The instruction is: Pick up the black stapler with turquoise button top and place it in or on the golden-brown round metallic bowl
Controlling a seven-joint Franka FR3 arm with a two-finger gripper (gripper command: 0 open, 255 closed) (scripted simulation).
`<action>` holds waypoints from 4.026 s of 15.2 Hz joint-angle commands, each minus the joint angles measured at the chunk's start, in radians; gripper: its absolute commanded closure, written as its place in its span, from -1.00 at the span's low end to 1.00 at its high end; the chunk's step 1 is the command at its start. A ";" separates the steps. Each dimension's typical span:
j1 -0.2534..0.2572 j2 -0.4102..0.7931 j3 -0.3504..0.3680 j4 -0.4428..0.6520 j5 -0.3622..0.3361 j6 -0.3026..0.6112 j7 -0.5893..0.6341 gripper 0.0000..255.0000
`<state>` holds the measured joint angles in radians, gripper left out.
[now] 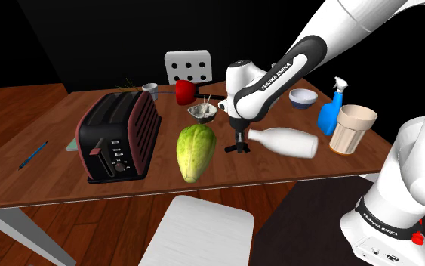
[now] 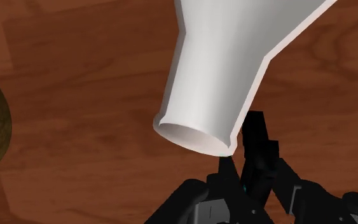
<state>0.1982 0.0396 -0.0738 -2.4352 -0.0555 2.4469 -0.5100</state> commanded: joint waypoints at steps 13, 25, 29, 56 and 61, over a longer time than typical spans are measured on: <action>0.000 -0.054 0.000 0.017 -0.001 -0.070 -0.001 1.00; 0.001 -0.160 0.002 0.080 -0.003 -0.239 -0.003 1.00; 0.002 -0.188 0.003 0.107 -0.003 -0.295 -0.004 1.00; -0.222 0.306 -0.173 0.697 0.098 -0.384 -0.445 1.00; -0.224 0.333 -0.170 0.666 0.105 -0.327 -0.448 1.00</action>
<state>-0.0254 0.3645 -0.2451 -1.7667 0.0475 2.1093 -0.9578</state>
